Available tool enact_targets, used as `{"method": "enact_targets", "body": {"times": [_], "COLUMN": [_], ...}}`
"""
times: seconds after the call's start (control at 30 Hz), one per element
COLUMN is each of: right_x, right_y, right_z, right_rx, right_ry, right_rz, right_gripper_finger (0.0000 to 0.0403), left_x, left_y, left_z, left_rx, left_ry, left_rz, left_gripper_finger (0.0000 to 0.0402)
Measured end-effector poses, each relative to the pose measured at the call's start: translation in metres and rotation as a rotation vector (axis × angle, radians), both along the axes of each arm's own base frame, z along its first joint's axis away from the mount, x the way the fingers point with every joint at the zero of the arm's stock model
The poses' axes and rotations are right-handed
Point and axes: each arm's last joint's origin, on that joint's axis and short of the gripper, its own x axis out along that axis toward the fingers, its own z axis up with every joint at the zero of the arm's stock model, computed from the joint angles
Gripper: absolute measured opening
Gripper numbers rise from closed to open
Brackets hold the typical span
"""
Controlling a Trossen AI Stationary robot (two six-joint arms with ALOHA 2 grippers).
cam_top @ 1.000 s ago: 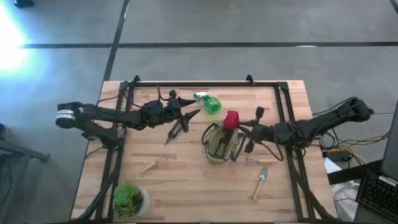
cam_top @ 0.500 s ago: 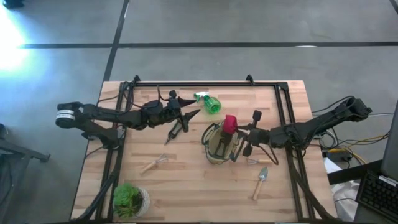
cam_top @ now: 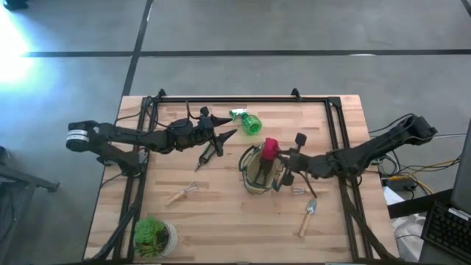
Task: Pick & Place Garden tools in Gardening bag
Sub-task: Put the gloves into the gardening bag
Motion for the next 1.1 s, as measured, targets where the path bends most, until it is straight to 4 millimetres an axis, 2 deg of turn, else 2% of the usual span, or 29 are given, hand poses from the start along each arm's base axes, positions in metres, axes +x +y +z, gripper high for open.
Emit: {"method": "enact_targets", "body": {"times": [0.77, 1.1], "right_x": [0.014, 0.014], "right_y": [0.003, -0.003], "right_z": [-0.031, -0.040], "right_rx": [0.034, 0.105], "right_ry": [0.087, 0.079], "right_rz": [-0.060, -0.105], "right_gripper_finger": [0.0008, 0.0008], "left_x": [0.000, 0.000], "left_y": [0.000, 0.000], "left_z": [0.000, 0.000], "left_rx": [0.000, 0.000], "left_ry": [0.001, 0.003], "left_rz": [0.000, 0.000], "left_gripper_finger": [0.0220, 0.0220]}}
